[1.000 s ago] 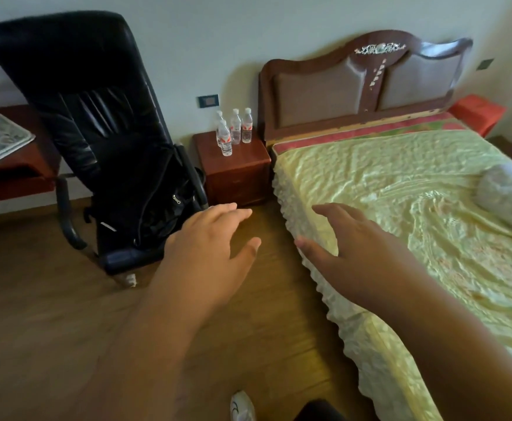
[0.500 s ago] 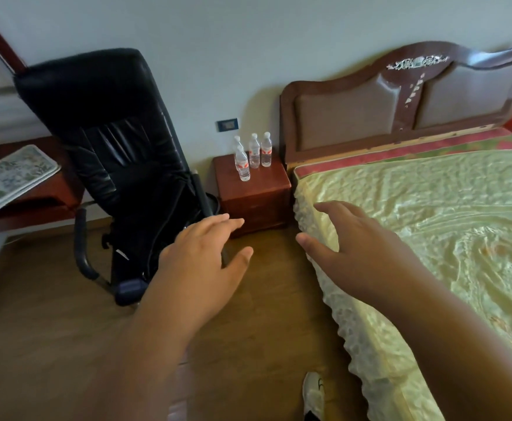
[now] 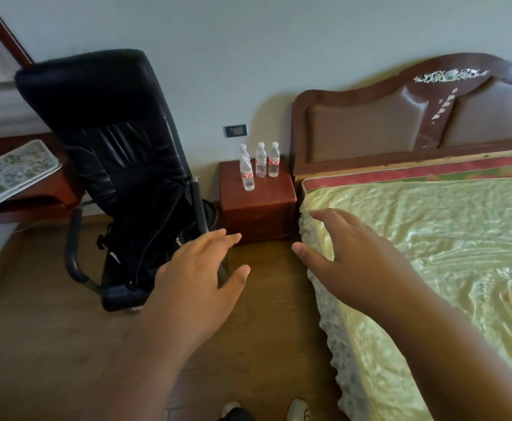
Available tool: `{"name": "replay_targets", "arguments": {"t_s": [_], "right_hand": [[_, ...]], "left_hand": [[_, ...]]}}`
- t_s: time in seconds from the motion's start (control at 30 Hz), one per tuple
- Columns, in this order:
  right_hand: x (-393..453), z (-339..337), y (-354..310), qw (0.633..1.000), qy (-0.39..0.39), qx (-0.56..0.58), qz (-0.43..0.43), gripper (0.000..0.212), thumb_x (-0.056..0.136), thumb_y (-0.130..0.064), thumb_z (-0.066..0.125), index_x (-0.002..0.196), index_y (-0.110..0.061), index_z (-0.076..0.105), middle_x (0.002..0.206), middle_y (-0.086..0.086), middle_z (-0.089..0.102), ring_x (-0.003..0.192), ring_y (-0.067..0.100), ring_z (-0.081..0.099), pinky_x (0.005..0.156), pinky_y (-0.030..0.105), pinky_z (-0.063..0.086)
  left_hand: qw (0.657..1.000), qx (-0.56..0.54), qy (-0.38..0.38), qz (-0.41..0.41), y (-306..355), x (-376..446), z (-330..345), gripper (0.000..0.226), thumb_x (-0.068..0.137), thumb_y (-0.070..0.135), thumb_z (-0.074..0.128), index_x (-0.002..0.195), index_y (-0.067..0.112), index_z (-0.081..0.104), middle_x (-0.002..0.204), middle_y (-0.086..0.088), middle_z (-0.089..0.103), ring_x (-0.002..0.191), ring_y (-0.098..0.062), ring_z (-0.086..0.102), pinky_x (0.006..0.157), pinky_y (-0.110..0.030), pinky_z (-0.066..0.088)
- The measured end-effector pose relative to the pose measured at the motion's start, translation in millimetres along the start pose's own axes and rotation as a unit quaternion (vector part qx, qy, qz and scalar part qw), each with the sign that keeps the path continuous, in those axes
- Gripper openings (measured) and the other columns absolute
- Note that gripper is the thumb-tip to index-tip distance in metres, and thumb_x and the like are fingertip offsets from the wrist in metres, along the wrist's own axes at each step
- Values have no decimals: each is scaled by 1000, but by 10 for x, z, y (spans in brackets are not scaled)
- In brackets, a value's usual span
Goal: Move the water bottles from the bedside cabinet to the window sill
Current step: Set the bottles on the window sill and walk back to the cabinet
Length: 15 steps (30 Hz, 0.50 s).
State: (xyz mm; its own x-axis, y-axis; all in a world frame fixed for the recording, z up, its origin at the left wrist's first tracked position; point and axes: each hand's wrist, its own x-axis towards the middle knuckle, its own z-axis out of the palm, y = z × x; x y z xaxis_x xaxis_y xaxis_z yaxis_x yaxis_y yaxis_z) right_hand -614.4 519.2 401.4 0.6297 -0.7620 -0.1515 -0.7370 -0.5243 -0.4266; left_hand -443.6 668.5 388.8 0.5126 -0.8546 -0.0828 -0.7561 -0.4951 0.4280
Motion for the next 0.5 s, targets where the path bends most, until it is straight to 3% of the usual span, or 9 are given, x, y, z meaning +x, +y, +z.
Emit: {"name": "replay_targets", "arguments": {"t_s": [0.1, 0.23, 0.37, 0.5], "right_hand": [[170, 1, 67, 1000, -8, 1, 17, 71, 93, -71, 43, 153, -37, 27, 161, -15, 29, 124, 15, 57, 107, 45, 45], [406, 19, 89, 999, -17, -9, 36, 71, 93, -70, 43, 153, -37, 27, 161, -15, 29, 133, 15, 51, 108, 45, 44], [741, -12, -17, 998, -19, -13, 50, 71, 92, -71, 43, 153, -37, 27, 159, -15, 30, 119, 14, 60, 105, 43, 46], [1184, -88, -230, 998, 2, -13, 58, 70, 92, -71, 44, 152, -36, 30, 158, -15, 33, 119, 15, 60, 105, 45, 47]], "left_hand": [[1000, -2, 0, 3, 19, 200, 32, 55, 94, 59, 45, 147, 48, 34, 154, 28, 28, 144, 2, 23, 117, -42, 31], [1000, -2, -19, 7, -51, 528, 69, 55, 94, 60, 45, 147, 48, 34, 155, 28, 27, 145, 1, 24, 117, -44, 30], [999, 6, -31, 16, -134, 962, 22, 56, 95, 60, 43, 149, 49, 31, 156, 28, 25, 145, 1, 21, 117, -43, 26], [999, 16, -28, 40, -258, 1484, -174, 57, 96, 60, 43, 150, 48, 29, 157, 26, 25, 146, -1, 22, 117, -42, 25]]}}
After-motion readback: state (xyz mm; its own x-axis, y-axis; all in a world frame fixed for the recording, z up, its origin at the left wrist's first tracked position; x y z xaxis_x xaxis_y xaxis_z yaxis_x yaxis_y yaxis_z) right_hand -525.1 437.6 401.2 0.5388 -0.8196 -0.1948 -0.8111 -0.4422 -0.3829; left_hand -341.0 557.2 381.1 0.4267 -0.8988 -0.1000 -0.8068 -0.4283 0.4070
